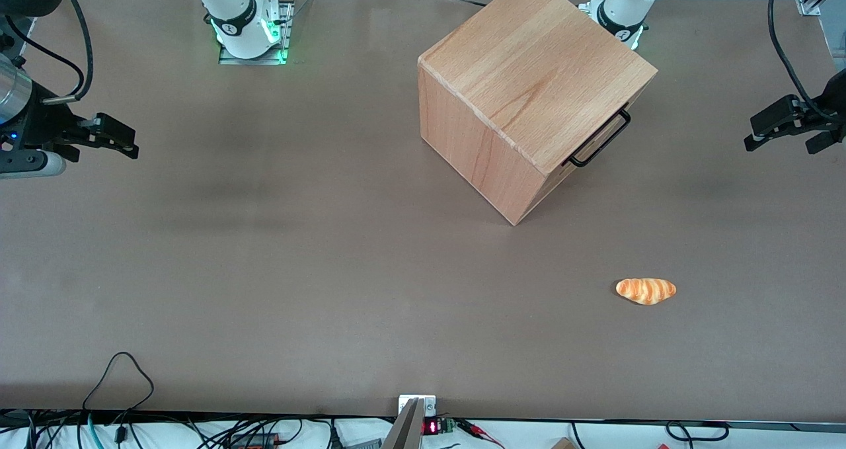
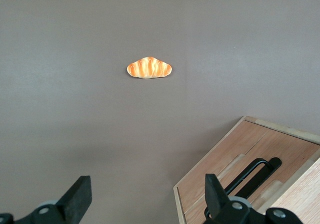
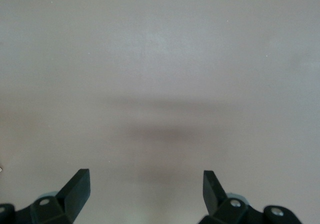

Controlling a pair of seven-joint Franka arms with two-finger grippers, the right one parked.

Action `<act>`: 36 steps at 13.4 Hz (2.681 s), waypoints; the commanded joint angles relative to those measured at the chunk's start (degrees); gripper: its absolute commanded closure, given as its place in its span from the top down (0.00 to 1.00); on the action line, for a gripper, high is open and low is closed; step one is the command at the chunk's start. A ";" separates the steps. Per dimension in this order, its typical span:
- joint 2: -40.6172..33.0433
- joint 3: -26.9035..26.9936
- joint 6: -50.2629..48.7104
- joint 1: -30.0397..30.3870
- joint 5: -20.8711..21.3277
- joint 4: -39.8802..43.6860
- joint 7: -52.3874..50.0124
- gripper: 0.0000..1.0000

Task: Open top drawer with left arm

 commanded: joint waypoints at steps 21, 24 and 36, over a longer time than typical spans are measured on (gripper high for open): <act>1.33 -4.77 5.34 -0.98 -6.37 -16.11 15.94 1.00; 1.15 -5.65 7.88 -0.89 -6.80 -19.80 19.21 1.00; -1.05 -8.55 12.89 -0.36 -9.18 -29.03 22.56 1.00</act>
